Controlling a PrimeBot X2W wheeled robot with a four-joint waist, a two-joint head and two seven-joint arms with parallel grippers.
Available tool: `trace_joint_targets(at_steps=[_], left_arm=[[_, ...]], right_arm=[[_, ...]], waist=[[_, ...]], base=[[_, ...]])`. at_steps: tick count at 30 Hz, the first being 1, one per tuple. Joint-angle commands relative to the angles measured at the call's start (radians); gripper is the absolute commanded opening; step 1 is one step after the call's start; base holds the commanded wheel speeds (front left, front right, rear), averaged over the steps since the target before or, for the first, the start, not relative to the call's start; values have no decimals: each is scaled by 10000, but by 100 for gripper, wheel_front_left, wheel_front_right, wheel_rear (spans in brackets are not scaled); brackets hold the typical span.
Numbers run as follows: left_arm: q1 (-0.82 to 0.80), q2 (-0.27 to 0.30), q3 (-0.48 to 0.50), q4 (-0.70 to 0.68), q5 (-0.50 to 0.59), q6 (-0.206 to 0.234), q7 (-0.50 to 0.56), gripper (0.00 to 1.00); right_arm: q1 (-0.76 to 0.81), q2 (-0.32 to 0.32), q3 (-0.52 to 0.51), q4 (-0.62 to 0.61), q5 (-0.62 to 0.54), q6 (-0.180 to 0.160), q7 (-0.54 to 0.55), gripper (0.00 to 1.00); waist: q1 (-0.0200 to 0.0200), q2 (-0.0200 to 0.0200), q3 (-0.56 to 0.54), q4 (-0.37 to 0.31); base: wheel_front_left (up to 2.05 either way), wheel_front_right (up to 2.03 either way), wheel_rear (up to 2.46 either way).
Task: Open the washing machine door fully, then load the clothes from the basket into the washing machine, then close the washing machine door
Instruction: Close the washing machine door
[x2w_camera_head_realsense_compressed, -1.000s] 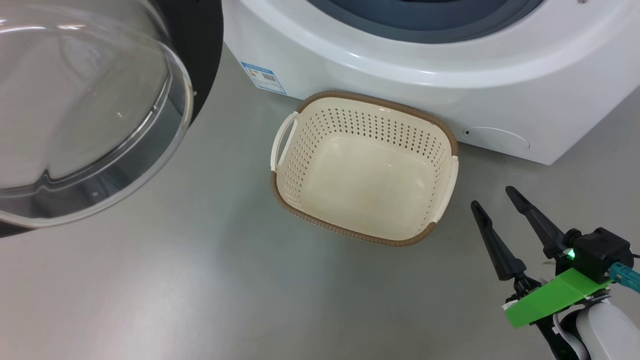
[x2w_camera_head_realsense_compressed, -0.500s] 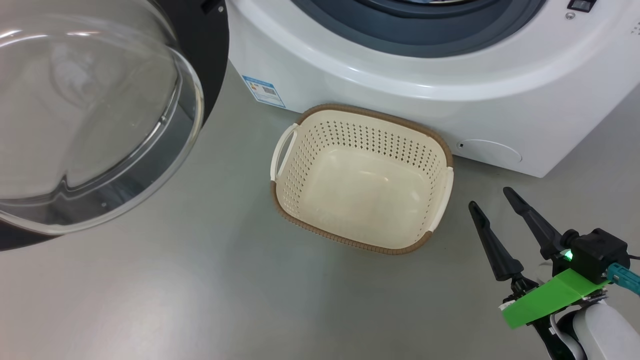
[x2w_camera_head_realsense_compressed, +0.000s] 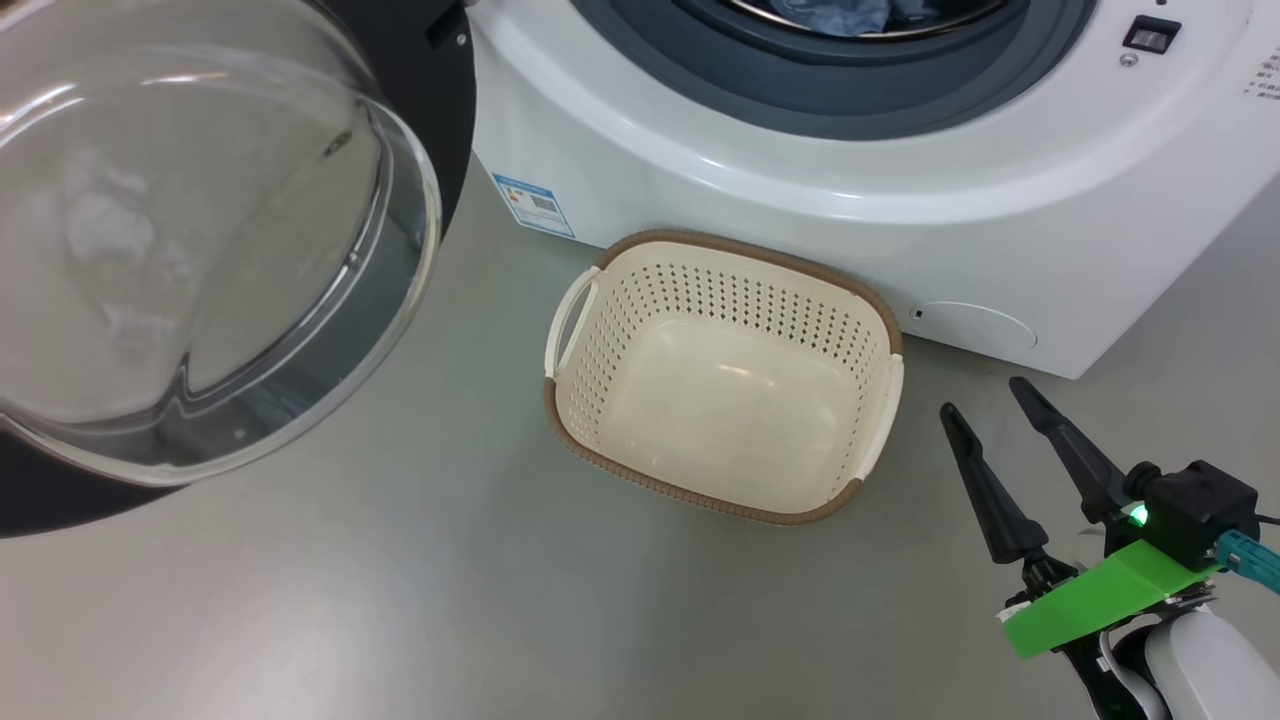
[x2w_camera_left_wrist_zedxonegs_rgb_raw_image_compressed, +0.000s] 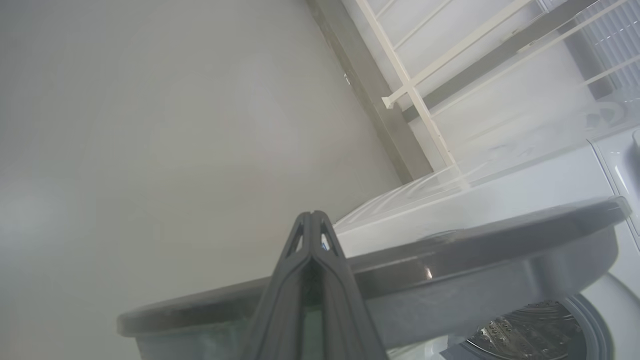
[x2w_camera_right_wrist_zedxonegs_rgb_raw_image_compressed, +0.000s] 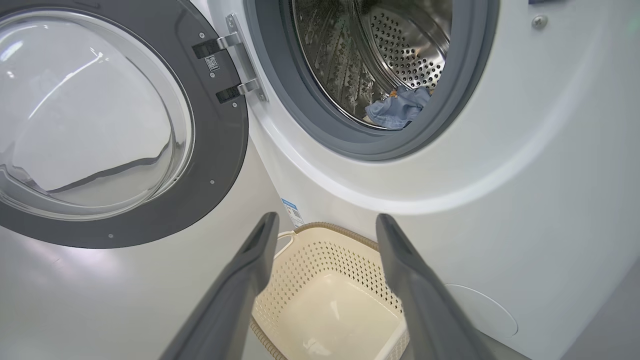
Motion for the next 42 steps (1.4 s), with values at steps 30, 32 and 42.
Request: trace_joint_targets(at_steps=[30, 32, 42], left_arm=[[1335, 141, -1062, -4318, -1677, -119, 3185, 0], [1369, 107, -1164, -4675, -1787, -119, 3332, 0], [1568, -27, -1655, -6286, -2210, -119, 3954, 0]], right_arm=[[804, 459, -408, -217, -6, 16, -48, 100], [884, 509, -466, -224, -16, 16, -48, 100], [1119, 710, -655, -246, -41, 16, -48, 100]], waist=[[0, 0, -1046, -273], [0, 0, -1126, -334], [0, 0, -1400, -813]], base=[[0, 0, 0], [0, 0, 0], [0, 0, 0]])
